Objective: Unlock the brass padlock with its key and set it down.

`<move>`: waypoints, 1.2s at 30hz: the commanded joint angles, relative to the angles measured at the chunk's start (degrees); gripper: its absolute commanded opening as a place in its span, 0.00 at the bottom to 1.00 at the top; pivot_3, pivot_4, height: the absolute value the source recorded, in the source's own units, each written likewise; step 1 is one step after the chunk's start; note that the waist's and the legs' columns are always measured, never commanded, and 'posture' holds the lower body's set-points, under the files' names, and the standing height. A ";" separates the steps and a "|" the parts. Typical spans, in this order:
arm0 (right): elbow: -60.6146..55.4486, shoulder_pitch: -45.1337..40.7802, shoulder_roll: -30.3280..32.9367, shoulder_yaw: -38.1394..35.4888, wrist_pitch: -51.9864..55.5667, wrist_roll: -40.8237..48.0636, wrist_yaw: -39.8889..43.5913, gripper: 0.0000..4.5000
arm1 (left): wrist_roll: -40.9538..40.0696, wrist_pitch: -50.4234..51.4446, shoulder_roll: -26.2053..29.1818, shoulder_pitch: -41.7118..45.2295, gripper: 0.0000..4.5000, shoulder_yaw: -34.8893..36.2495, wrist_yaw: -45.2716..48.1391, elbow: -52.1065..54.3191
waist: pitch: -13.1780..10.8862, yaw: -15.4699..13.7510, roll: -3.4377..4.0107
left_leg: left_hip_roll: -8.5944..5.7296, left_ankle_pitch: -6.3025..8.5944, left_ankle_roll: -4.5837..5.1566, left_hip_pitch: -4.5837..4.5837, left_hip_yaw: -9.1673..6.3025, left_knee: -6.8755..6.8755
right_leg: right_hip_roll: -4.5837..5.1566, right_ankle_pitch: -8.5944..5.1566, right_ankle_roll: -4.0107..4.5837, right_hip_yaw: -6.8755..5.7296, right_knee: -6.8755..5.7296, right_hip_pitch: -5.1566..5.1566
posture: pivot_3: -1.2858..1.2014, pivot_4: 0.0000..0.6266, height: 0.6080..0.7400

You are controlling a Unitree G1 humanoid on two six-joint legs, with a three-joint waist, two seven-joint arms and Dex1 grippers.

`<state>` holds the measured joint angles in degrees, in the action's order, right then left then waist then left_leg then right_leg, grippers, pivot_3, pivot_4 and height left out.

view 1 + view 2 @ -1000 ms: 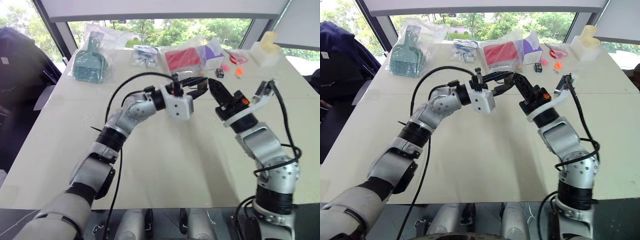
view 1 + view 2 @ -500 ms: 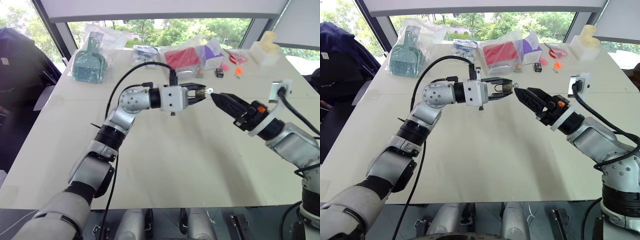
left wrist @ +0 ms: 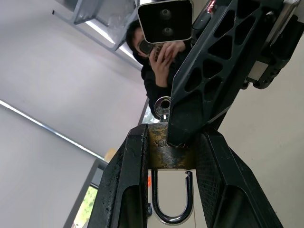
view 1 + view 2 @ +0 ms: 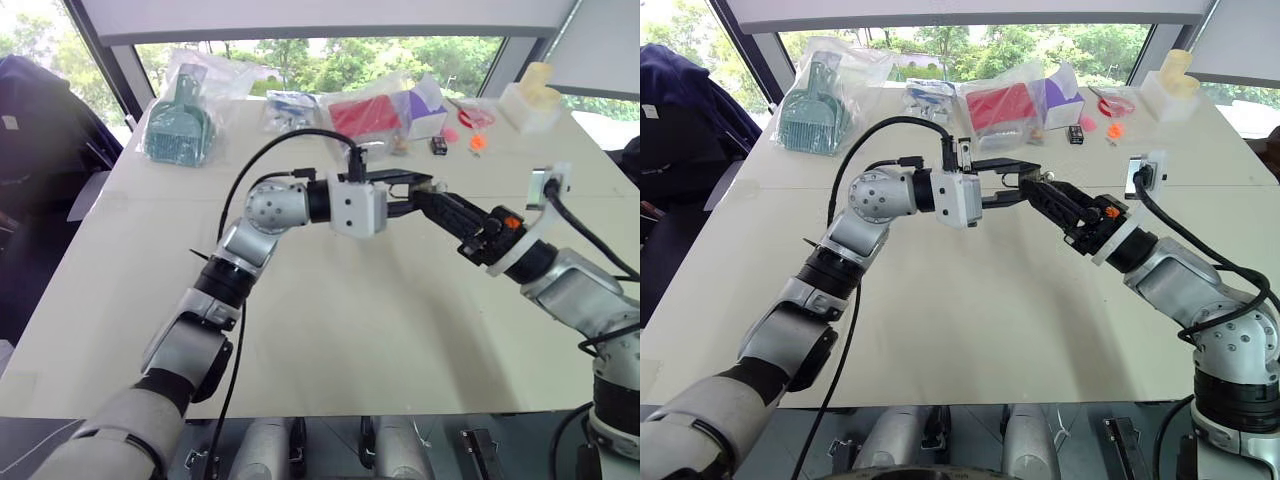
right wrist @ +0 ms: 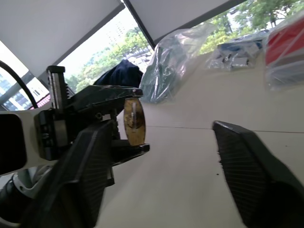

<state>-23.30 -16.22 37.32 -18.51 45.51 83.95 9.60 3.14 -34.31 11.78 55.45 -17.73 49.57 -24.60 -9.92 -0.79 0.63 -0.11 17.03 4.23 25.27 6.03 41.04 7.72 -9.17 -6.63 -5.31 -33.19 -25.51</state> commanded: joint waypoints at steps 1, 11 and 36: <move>-0.29 -0.48 -0.34 -1.29 -0.46 1.22 -0.88 0.35 | -1.02 -1.48 -0.51 0.82 0.17 0.33 -0.62 2.12 | 0.00 0.00 0.00 | 0.00 0.00 0.00 0.00 0.00 0.00 | 0.00 0.00 0.00 0.00 0.00 0.00 | 0.52 0.24 0.96; -1.12 -0.31 -0.24 1.14 0.62 0.01 -0.74 0.00 | -0.51 -2.19 -0.35 0.83 0.17 -0.12 -0.41 1.83 | 0.00 0.00 0.00 | -0.01 0.00 0.00 0.00 -0.01 0.01 | 0.00 0.00 0.00 0.00 0.00 0.00 | 0.52 0.24 0.96; -0.62 -1.20 -2.71 1.51 0.14 -4.05 -1.70 0.00 | -9.79 21.41 2.83 0.44 0.92 6.45 6.73 -1.60 | 0.00 -0.02 0.00 | -0.05 0.00 0.00 0.01 -0.04 0.02 | -0.02 0.00 0.00 0.00 0.01 0.06 | 0.52 0.24 0.96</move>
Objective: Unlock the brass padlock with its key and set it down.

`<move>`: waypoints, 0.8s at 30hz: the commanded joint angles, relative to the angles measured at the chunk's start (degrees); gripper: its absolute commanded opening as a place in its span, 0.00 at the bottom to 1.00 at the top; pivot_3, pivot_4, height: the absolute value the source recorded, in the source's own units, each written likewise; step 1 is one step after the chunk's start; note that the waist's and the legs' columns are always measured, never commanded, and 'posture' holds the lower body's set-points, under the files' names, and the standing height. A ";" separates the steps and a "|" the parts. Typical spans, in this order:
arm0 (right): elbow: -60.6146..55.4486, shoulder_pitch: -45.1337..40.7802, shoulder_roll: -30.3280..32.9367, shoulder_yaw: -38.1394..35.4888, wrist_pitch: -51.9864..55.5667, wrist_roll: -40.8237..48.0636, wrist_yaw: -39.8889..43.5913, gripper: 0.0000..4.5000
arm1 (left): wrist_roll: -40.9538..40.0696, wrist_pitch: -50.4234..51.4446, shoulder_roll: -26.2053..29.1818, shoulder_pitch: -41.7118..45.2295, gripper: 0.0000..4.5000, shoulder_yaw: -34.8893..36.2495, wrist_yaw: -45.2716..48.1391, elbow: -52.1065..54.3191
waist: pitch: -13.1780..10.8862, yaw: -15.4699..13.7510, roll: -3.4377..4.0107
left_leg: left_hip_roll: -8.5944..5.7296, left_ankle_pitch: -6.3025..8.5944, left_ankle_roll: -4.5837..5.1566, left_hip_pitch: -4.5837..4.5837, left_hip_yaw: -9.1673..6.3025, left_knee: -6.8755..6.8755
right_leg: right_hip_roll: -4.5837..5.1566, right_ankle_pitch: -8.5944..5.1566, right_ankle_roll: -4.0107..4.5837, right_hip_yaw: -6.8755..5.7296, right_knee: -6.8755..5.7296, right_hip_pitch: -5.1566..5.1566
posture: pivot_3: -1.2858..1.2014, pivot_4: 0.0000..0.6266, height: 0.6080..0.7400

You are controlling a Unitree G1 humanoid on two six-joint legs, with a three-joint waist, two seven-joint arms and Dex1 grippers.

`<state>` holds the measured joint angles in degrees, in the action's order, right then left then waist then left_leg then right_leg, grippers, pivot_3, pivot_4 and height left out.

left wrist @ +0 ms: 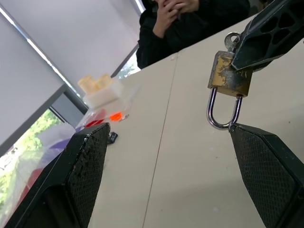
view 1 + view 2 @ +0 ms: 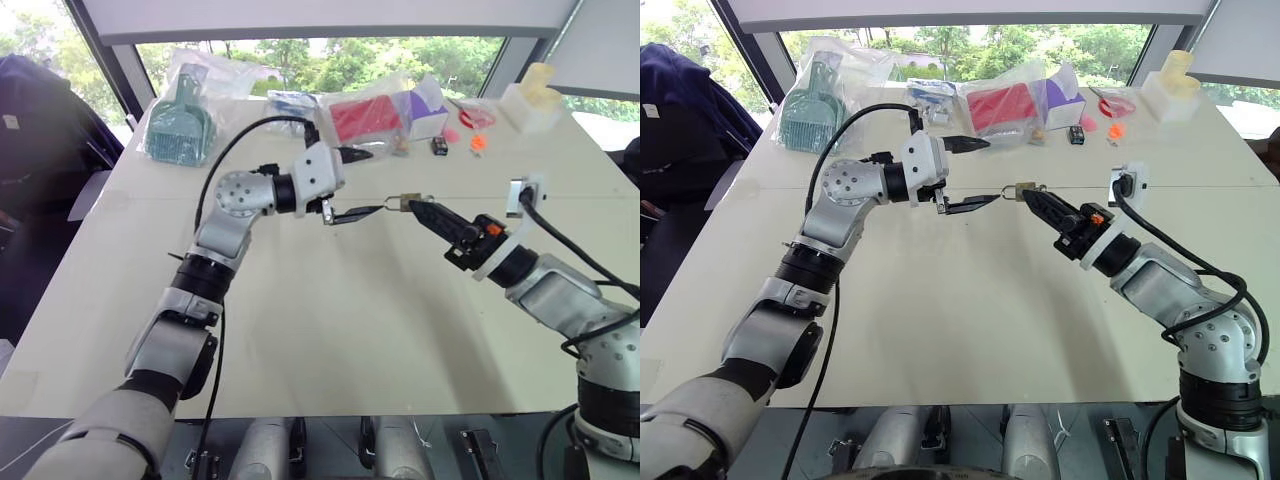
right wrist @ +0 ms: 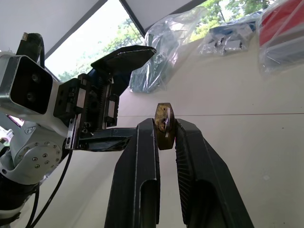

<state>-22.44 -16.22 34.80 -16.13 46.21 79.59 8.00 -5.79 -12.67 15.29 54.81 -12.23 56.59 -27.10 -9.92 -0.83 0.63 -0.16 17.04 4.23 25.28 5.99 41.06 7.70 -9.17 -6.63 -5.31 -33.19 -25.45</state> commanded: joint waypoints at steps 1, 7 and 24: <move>-1.50 -1.27 -0.26 -0.83 -0.54 0.28 -0.14 0.00 | -0.70 -0.48 -0.86 1.02 0.92 0.83 -0.19 0.86 | 0.00 0.04 0.00 | 0.00 0.00 0.00 0.00 0.00 0.00 | 0.00 0.00 0.00 0.00 0.00 0.00 | 0.52 0.24 0.96; -2.78 -1.03 -0.75 -0.59 -0.48 1.18 -0.81 0.00 | 0.39 -1.94 -2.06 1.53 0.92 0.74 -0.94 -0.65 | 0.00 0.08 0.00 | 0.01 0.00 0.00 -0.01 0.00 0.00 | 0.00 0.00 0.00 0.00 -0.01 -0.01 | 0.52 0.24 0.96; -5.52 1.27 -1.69 0.77 -0.10 3.51 -1.16 0.00 | 4.15 -8.98 -4.52 6.67 0.92 1.60 -7.42 -11.33 | 0.00 0.09 0.00 | 0.01 0.00 0.00 -0.01 -0.01 -0.01 | 0.01 0.00 0.00 0.00 0.00 -0.02 | 0.52 0.24 0.96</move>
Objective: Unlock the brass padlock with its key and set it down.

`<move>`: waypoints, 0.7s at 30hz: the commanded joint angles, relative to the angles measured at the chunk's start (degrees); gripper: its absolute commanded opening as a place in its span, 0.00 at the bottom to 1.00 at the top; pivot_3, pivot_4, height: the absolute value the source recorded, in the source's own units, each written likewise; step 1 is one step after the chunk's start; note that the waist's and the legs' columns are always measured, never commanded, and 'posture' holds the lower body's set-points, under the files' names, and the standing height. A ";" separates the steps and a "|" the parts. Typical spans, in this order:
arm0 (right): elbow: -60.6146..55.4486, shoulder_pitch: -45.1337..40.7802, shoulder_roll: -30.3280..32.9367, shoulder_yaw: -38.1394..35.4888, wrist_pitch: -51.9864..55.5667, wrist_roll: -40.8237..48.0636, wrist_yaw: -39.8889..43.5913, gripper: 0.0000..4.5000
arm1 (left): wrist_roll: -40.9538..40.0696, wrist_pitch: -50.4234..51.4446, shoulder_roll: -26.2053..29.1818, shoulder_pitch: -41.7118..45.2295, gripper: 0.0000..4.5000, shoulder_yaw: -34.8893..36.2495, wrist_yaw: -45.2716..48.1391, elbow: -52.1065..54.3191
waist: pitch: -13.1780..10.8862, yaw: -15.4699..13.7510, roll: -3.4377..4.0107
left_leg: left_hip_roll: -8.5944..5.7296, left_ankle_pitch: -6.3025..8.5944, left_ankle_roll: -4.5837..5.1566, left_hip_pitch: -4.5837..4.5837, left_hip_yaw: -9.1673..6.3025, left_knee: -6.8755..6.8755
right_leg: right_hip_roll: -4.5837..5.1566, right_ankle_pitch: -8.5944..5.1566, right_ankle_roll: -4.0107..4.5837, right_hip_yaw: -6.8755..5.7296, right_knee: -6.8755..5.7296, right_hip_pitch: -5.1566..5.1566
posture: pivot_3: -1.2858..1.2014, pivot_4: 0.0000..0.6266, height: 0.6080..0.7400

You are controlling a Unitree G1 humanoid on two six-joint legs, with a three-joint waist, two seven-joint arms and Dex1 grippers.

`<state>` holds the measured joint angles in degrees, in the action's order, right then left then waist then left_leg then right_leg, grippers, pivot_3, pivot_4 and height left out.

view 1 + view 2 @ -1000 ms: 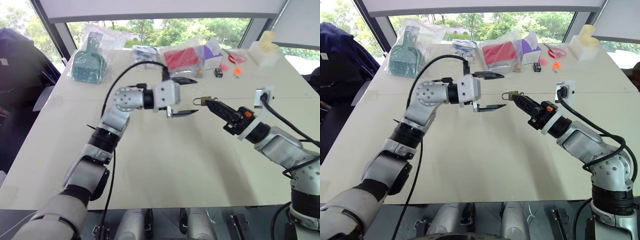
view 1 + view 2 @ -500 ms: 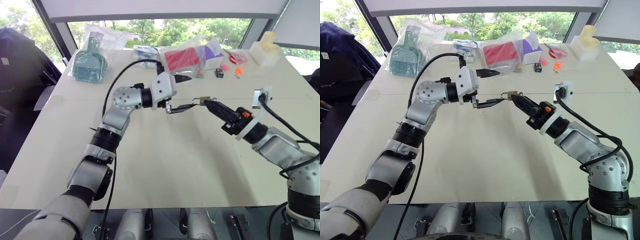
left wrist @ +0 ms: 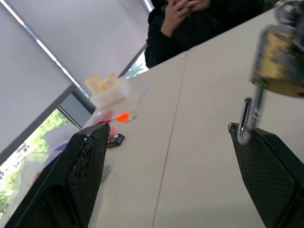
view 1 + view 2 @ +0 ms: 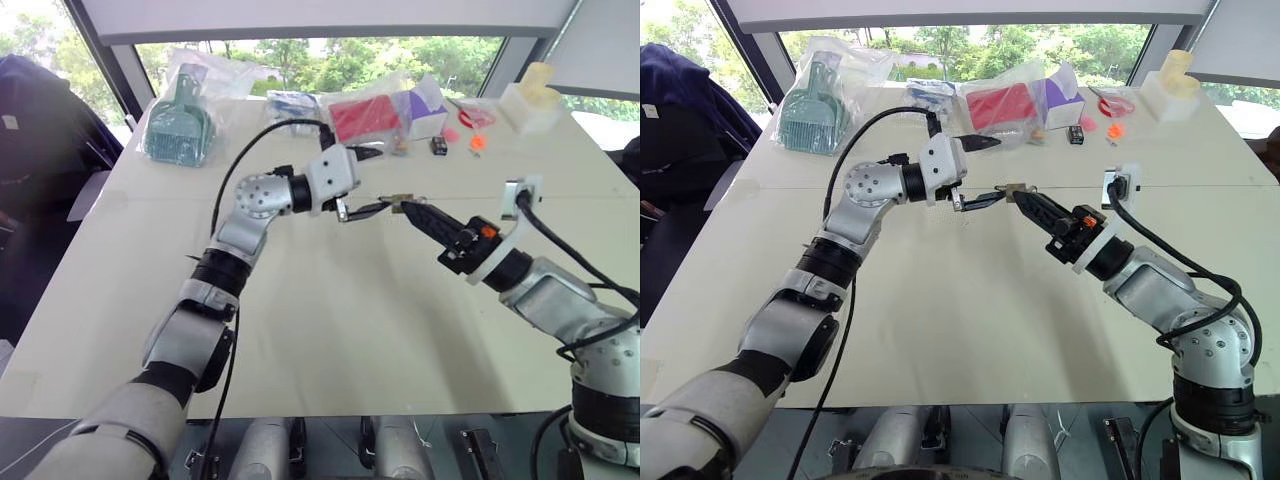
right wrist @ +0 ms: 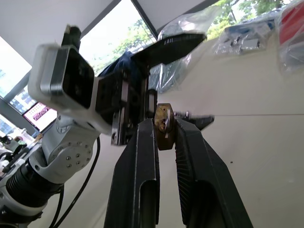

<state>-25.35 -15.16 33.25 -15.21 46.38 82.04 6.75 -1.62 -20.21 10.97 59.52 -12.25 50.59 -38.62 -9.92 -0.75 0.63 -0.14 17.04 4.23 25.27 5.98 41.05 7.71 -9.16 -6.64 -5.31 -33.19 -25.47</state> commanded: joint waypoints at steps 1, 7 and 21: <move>-2.65 0.33 -0.17 -0.10 -0.28 1.07 0.14 0.00 | 0.00 -1.54 -0.24 2.09 0.92 1.60 -1.69 -0.05 | 0.00 0.01 0.00 | 0.00 0.00 0.00 0.00 0.00 0.00 | 0.00 0.00 0.00 0.00 0.00 0.00 | 0.52 0.24 0.96; -2.78 0.95 -0.38 0.39 -0.59 0.95 0.35 0.00 | 0.33 -2.29 -0.24 2.25 0.92 1.38 -3.06 -0.93 | 0.00 -0.06 0.00 | 0.00 0.00 0.00 0.00 0.00 0.00 | 0.00 0.00 0.00 0.00 0.00 0.00 | 0.52 0.24 0.96; 9.28 2.93 3.12 4.16 6.56 -7.25 0.02 0.00 | -14.91 35.41 14.03 -18.96 0.92 2.90 13.13 29.40 | 0.00 0.62 0.01 | 0.05 -0.04 -0.08 0.01 0.02 -0.04 | 0.00 -0.01 0.03 0.01 -0.03 -0.06 | 0.52 0.24 0.96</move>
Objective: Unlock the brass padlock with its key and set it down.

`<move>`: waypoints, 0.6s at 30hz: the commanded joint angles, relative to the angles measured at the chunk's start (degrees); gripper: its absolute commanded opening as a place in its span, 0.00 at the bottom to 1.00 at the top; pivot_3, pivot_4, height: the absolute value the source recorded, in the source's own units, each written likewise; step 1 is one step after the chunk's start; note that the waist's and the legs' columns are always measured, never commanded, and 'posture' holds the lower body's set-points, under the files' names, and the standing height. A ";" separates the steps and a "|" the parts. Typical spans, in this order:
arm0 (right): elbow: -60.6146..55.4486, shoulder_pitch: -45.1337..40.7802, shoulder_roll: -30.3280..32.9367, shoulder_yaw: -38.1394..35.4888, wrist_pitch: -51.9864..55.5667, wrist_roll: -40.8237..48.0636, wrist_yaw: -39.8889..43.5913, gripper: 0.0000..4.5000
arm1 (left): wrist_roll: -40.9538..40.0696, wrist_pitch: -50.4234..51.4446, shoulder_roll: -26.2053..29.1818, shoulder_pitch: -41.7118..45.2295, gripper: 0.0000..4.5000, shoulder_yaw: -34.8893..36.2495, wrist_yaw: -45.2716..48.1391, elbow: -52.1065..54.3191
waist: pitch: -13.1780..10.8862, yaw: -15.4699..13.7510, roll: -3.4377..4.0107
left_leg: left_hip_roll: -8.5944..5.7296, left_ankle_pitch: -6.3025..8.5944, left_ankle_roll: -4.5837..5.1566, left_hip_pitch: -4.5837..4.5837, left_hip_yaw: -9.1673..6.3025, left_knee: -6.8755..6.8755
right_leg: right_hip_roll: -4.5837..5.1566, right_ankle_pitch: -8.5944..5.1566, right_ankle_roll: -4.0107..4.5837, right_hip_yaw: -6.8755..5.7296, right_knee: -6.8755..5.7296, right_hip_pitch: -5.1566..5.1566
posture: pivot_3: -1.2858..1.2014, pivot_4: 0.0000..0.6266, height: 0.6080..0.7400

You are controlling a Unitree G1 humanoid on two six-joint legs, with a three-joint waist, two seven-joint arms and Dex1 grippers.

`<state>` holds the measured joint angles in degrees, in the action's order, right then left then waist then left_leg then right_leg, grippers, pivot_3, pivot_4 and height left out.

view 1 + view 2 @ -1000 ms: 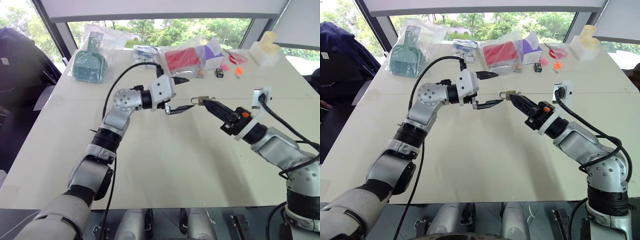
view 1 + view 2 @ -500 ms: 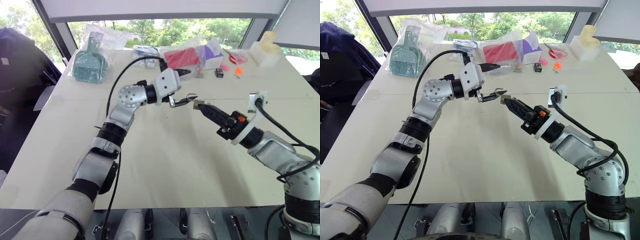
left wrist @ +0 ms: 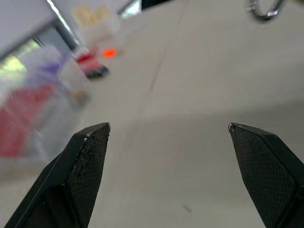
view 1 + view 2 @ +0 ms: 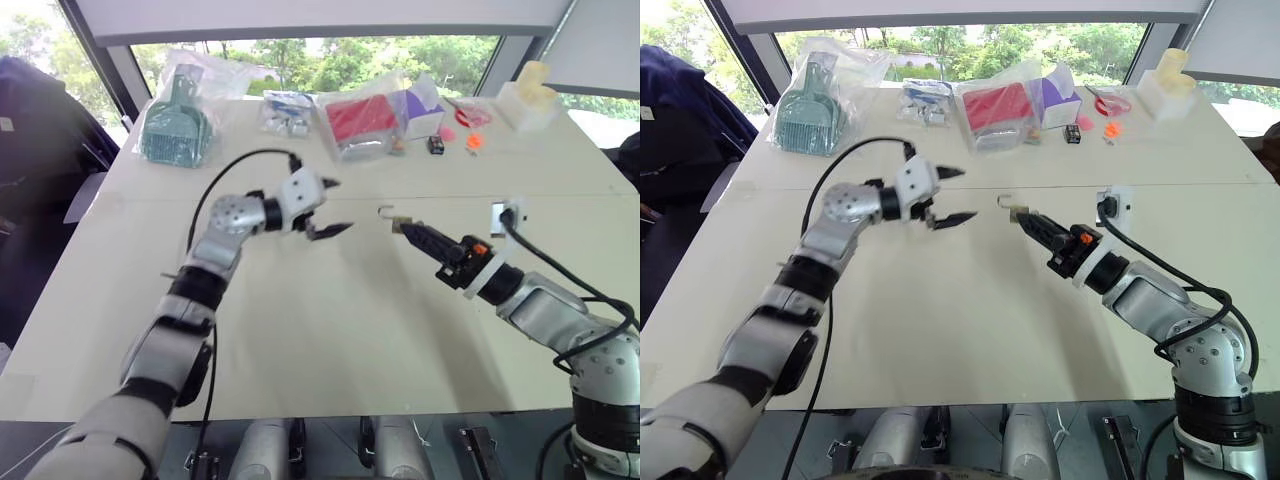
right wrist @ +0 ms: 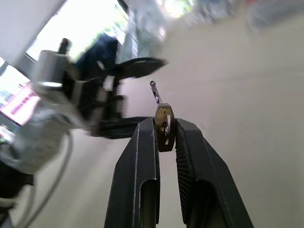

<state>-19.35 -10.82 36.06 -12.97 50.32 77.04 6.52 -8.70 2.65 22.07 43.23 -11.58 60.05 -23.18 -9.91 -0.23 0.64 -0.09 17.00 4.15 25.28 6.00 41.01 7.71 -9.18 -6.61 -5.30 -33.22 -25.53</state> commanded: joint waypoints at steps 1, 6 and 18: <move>5.09 -2.30 -0.07 2.50 3.46 -2.78 0.52 0.00 | -9.78 16.91 4.46 -4.59 0.92 2.43 4.11 18.33 | 0.00 0.16 0.00 | 0.00 -0.12 -0.20 0.01 0.00 0.01 | 0.00 -0.01 0.01 0.01 0.00 -0.02 | 0.52 0.24 0.96; 14.07 -8.28 -3.75 3.22 5.59 -4.54 3.09 0.00 | -14.77 29.90 9.22 -10.99 0.92 3.07 2.73 32.25 | 0.01 -0.37 0.08 | -0.03 -0.04 -0.07 -0.01 -0.05 0.03 | 0.00 -0.12 0.20 0.02 0.01 0.02 | 0.52 0.24 0.96; 14.31 -7.53 4.15 5.19 2.70 -22.33 15.93 0.99 | -12.99 29.64 7.78 -13.96 0.93 3.11 -5.04 33.05 | 0.02 -0.62 0.09 | -0.05 -0.23 -0.39 -0.03 -0.04 0.01 | -0.06 -0.11 0.18 0.01 0.00 0.06 | 0.52 0.24 0.96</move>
<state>-1.52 -19.48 37.36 -7.09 55.66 58.95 20.06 -22.33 33.85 30.12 29.22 -9.66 56.40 9.45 -9.90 -0.84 0.73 -0.16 16.77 3.77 25.26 5.94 41.02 7.66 -9.30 -6.44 -5.29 -33.22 -25.47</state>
